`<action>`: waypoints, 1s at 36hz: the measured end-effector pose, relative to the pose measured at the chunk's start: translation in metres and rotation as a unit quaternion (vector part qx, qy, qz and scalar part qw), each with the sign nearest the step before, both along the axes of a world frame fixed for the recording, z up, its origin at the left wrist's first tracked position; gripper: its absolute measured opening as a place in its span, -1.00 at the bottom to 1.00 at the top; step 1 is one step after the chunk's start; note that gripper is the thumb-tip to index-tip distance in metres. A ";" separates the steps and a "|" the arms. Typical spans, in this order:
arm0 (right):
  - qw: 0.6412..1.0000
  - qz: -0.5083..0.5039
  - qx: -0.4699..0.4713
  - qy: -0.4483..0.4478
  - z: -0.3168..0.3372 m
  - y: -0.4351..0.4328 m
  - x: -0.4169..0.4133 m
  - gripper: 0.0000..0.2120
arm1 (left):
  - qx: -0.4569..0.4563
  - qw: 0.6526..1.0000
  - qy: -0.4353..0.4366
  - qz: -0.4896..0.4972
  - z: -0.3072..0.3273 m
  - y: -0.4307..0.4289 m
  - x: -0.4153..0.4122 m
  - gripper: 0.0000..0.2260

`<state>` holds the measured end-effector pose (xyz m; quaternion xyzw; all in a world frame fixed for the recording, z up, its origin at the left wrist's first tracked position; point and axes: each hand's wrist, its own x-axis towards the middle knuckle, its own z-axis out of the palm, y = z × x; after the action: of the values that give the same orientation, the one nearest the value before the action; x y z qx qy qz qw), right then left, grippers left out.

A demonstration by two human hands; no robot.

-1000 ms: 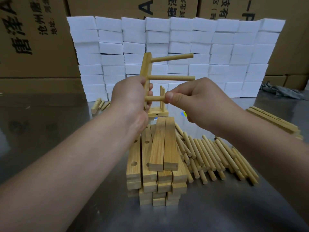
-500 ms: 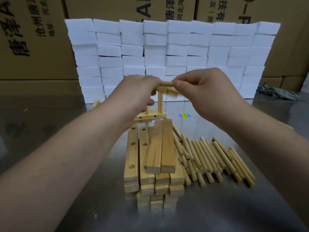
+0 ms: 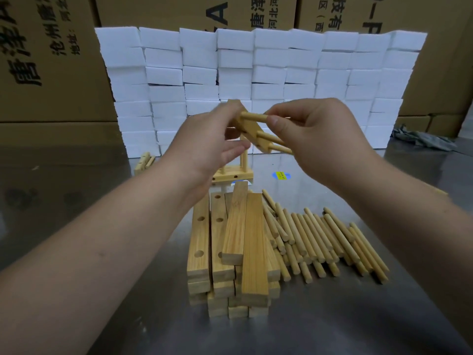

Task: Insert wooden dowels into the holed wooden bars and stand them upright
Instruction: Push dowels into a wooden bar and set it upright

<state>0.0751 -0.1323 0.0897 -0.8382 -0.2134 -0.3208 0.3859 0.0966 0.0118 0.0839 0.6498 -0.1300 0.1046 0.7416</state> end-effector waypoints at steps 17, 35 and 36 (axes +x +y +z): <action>0.966 -0.056 -0.223 -0.122 0.002 -0.002 -0.005 -0.80 | -0.156 0.982 0.098 -0.050 0.009 0.001 -0.007 -0.80; 0.999 0.025 -0.005 0.025 -0.010 0.011 -0.006 -0.68 | -0.050 0.999 0.005 0.014 0.000 -0.009 -0.008 -0.79; 0.999 0.029 0.004 0.031 -0.008 0.011 -0.007 -0.67 | -0.036 0.999 -0.004 0.012 -0.001 -0.009 -0.009 -0.78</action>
<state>0.0686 -0.1215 0.0812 -0.8396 -0.2244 -0.2839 0.4052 0.0878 0.0024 0.0832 0.6236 -0.1212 0.1212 0.7627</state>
